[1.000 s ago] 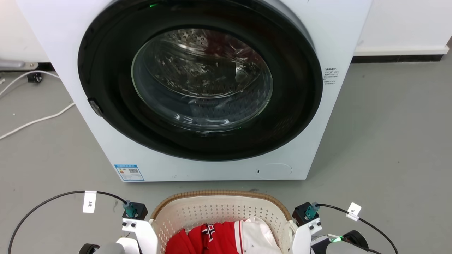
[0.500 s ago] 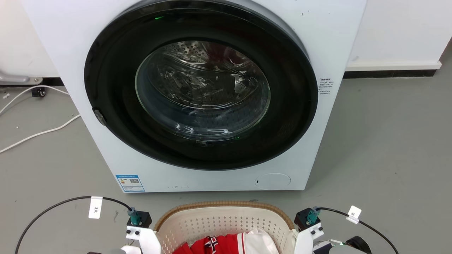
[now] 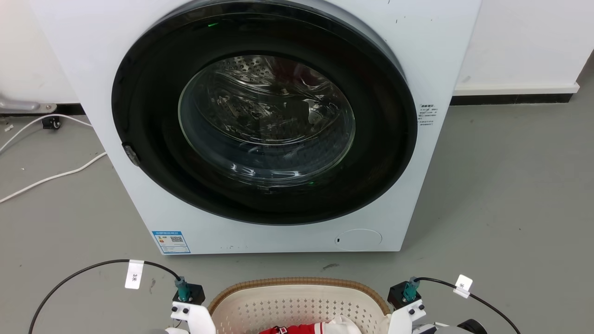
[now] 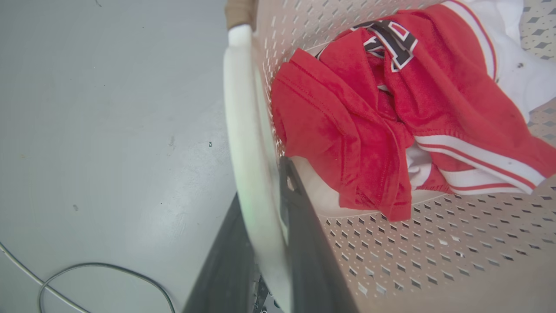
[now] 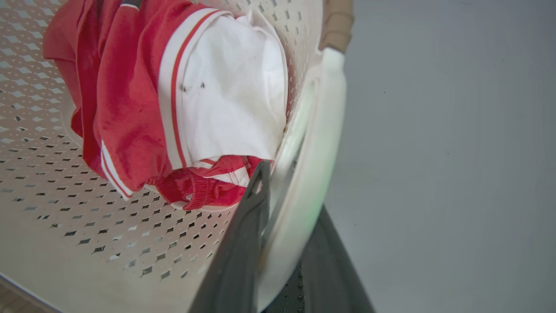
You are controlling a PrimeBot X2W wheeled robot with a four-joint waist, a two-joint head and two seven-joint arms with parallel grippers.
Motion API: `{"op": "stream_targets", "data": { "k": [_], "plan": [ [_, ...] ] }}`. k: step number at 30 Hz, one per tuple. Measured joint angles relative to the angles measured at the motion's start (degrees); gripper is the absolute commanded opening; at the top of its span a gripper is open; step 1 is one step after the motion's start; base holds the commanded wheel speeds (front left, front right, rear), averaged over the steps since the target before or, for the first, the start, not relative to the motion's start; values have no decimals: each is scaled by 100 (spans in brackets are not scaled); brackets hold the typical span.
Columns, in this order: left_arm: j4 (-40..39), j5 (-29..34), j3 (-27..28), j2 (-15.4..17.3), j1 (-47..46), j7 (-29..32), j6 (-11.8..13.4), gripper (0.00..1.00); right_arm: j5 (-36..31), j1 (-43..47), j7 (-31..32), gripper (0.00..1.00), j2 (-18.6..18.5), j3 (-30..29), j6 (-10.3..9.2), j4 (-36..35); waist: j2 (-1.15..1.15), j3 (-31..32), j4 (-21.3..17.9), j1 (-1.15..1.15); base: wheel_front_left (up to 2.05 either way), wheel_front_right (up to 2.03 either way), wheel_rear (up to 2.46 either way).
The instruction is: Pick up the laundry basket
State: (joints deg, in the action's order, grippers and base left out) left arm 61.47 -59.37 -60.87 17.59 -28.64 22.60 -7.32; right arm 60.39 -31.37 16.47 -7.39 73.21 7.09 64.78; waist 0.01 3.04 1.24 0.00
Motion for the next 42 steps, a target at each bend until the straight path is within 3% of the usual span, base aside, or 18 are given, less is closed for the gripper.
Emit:
{"op": "stream_targets", "data": {
  "k": [42],
  "plan": [
    [151,-771,-883,-19,-236,-187,-1,0,-63,-4,148,0,-31,4,-1,-34,0,-54,10,0,0,0,0]
  ]
}}
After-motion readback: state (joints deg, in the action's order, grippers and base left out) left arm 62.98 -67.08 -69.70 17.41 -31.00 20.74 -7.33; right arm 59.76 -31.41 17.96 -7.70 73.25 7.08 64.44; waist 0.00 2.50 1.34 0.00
